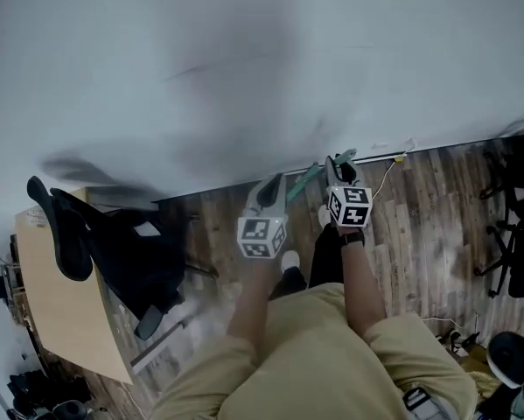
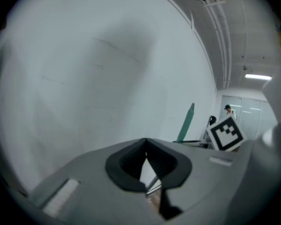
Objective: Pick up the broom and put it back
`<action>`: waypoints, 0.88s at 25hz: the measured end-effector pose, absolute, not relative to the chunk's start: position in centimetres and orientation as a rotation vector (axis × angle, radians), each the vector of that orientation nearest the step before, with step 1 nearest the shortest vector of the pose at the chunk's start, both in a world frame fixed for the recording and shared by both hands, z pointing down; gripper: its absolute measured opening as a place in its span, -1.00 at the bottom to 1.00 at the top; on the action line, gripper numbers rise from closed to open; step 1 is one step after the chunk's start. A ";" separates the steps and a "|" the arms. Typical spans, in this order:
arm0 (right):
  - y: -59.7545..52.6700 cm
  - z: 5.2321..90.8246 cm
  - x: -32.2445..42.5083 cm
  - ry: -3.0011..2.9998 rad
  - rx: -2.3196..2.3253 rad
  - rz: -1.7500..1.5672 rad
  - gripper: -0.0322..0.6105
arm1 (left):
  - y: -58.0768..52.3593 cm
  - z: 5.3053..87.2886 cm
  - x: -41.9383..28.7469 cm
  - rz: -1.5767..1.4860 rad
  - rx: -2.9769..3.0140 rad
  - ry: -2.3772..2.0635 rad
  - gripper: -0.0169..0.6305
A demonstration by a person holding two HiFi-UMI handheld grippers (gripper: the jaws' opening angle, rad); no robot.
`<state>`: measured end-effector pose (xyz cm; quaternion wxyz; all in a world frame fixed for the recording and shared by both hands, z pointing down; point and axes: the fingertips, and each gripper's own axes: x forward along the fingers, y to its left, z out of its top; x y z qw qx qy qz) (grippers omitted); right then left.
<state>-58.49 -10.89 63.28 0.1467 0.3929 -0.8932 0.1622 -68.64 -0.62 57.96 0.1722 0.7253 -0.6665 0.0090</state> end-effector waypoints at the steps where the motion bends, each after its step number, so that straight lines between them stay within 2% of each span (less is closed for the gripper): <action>1: -10.5 60.9 -58.3 -2.597 1.151 0.435 -0.61 | -0.6 56.4 -68.5 0.025 2.086 -1.900 -0.94; 6: -7.7 51.1 -57.6 -2.710 1.190 0.267 -0.62 | -0.7 50.2 -68.7 0.171 2.189 -1.948 -0.94; 12: -4.9 42.1 -55.4 -2.785 1.289 0.107 -0.62 | 0.2 40.7 -69.0 -0.024 2.310 -2.030 -0.94; 16: -3.5 37.9 -53.7 -2.780 1.420 0.025 -0.62 | 1.3 36.2 -68.6 -0.120 2.341 -2.072 -0.94; 22: -1.6 35.0 -51.4 -2.763 1.500 -0.005 -0.62 | 2.5 34.1 -66.7 -0.041 2.363 -2.089 -0.94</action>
